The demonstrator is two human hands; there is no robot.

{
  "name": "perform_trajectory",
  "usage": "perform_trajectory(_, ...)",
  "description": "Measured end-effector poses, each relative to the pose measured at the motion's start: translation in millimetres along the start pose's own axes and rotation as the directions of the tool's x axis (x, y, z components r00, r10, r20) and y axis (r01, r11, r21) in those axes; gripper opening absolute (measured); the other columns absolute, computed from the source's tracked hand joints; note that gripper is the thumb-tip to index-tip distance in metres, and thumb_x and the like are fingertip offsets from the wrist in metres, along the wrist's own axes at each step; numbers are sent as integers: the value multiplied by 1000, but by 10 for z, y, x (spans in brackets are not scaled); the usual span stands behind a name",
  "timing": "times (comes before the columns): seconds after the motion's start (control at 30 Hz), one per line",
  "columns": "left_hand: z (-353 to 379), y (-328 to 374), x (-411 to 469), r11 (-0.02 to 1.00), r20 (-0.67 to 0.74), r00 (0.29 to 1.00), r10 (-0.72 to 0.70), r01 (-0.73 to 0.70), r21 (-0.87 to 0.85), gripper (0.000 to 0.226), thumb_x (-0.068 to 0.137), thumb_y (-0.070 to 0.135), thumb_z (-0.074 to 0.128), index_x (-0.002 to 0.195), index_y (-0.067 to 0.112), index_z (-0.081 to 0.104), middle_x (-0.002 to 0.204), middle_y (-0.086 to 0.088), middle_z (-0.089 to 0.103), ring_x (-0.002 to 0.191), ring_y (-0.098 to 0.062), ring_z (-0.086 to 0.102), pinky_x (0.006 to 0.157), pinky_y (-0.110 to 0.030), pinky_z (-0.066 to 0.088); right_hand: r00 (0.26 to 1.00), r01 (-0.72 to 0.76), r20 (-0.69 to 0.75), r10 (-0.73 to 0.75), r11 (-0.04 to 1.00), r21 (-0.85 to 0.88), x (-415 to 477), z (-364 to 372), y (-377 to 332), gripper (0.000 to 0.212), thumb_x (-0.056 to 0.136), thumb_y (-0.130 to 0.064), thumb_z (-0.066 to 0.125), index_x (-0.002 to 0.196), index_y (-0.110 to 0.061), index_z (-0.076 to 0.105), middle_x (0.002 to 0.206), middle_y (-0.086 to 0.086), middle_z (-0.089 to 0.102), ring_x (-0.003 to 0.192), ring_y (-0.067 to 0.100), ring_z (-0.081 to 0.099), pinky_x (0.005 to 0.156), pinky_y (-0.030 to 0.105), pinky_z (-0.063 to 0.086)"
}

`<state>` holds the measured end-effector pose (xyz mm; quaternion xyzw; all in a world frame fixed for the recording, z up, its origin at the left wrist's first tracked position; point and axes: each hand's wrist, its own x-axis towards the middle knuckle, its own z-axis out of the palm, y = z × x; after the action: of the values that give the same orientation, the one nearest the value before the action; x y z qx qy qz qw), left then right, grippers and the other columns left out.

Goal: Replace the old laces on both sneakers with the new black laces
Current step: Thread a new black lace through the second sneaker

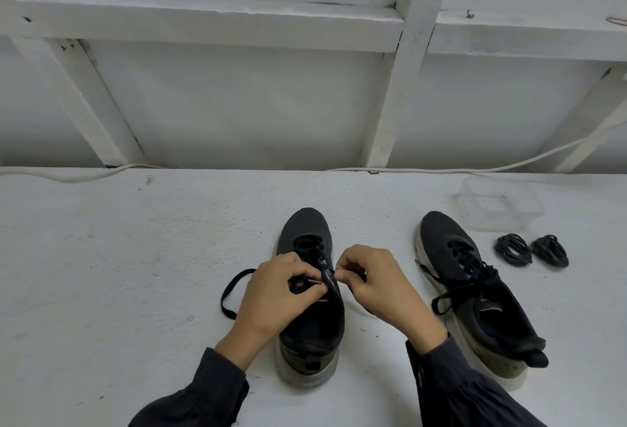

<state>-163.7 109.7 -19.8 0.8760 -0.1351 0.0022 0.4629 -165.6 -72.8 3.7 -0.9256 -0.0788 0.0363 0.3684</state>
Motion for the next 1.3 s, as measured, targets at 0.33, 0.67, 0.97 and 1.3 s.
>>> perform_trajectory(0.33, 18, 26, -17, 990, -35, 998, 49, -44, 132, 24, 71, 53, 56, 77, 35, 71, 75, 13, 56, 73, -7, 54, 59, -28, 46, 975, -174, 186, 122, 939, 297, 63, -99, -54, 21, 86, -29, 73, 90, -10, 64, 79, 13, 70, 62, 17, 64, 56, 30, 56)
perform_trajectory(0.67, -274, 95, 67, 992, -85, 994, 71, -62, 110, 11, 71, 47, 61, 72, 37, 66, 79, 18, 63, 76, -4, 58, 63, -19, 40, 978, -159, 187, 96, 922, 354, 92, -148, -57, 10, 89, -4, 59, 92, -13, 60, 80, 16, 69, 60, 18, 65, 61, 28, 57)
perform_trajectory(0.97, -35, 202, 66, 966, -11, 999, 45, -41, 255, 6, 80, 45, 72, 80, 40, 72, 69, 16, 55, 78, -1, 51, 60, -15, 32, 980, -177, 155, 125, 904, 389, 79, -107, -2, 8, 89, -9, 63, 90, -17, 62, 78, 12, 72, 67, 26, 69, 75, 43, 60)
perform_trajectory(1.3, -67, 130, -18, 984, -20, 999, 49, -45, 173, 7, 84, 37, 71, 78, 35, 69, 78, 14, 61, 80, -6, 55, 63, -14, 38, 992, -115, 87, 91, 937, 330, 40, -86, -54, 20, 81, 3, 56, 82, -14, 66, 67, 3, 67, 61, 14, 65, 66, 31, 59)
